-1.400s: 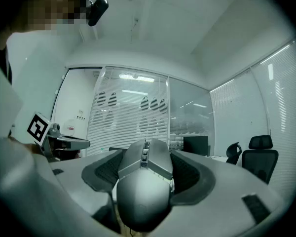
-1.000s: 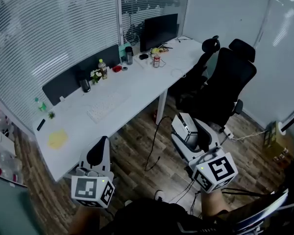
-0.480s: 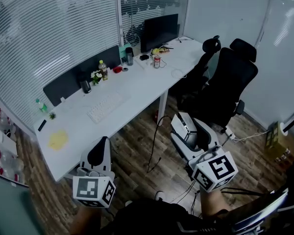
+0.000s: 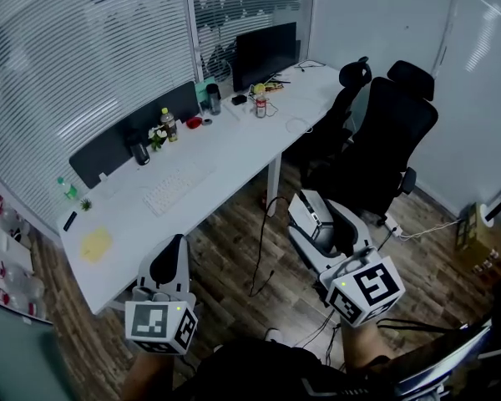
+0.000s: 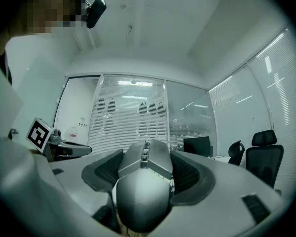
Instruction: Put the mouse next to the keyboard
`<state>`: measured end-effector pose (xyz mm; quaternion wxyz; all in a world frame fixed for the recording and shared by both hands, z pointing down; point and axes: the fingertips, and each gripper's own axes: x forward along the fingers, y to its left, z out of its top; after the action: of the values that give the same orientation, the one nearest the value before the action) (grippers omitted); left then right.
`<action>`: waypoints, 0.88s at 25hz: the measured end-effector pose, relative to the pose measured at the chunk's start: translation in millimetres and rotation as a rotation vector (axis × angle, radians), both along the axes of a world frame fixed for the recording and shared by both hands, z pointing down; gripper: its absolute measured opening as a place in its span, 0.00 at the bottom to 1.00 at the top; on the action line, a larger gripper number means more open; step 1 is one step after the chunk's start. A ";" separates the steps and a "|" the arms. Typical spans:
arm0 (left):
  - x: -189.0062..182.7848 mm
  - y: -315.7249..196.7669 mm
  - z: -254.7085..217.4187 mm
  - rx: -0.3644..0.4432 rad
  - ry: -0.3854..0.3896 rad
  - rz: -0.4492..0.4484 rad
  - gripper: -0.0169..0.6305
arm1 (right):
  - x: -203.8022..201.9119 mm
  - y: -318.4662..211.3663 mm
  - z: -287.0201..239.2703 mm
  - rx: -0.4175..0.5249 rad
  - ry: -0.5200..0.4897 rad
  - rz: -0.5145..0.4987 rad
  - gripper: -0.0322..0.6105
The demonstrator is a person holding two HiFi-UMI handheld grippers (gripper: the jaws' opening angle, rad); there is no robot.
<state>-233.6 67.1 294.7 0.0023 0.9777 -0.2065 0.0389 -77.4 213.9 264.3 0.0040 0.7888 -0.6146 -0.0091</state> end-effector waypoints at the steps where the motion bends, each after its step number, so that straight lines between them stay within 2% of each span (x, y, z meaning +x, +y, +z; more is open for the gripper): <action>1: 4.0 2.0 -0.3 0.002 -0.001 0.001 0.07 | 3.3 1.1 0.1 0.001 0.001 -0.001 0.52; 14: 62.4 22.9 1.2 0.017 -0.016 -0.021 0.07 | 60.6 16.2 6.7 0.008 0.010 -0.035 0.52; 22: 87.1 5.1 16.3 0.006 -0.023 -0.023 0.07 | 83.5 0.3 15.3 0.007 0.010 -0.034 0.52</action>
<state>-146.5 72.2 311.0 -0.0024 0.9747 -0.2179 0.0495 6.1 214.1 279.5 0.0042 0.7781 -0.6280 -0.0151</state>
